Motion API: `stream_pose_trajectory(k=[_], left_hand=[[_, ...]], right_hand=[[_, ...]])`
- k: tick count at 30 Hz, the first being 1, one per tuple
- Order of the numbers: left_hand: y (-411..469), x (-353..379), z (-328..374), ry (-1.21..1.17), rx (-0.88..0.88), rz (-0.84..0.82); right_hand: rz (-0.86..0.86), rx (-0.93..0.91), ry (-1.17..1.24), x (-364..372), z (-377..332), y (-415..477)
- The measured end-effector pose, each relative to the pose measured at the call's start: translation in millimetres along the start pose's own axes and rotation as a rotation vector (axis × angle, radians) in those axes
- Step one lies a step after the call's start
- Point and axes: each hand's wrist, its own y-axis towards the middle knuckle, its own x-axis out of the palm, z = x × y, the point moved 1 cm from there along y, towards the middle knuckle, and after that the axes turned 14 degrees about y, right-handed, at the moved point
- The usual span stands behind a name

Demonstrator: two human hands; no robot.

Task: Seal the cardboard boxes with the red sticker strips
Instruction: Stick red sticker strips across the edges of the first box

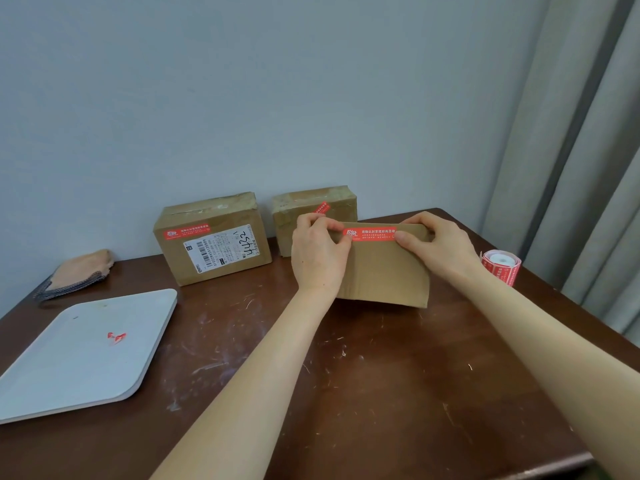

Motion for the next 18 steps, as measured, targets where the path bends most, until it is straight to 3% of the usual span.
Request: stream_pose_trajectory(k=[18], left_hand=[[1.7,-6.5,-3.6,-0.038,-0.002,0.004]], right_hand=[[-0.016,-0.003,0.04,0.0,1.1,-0.3]])
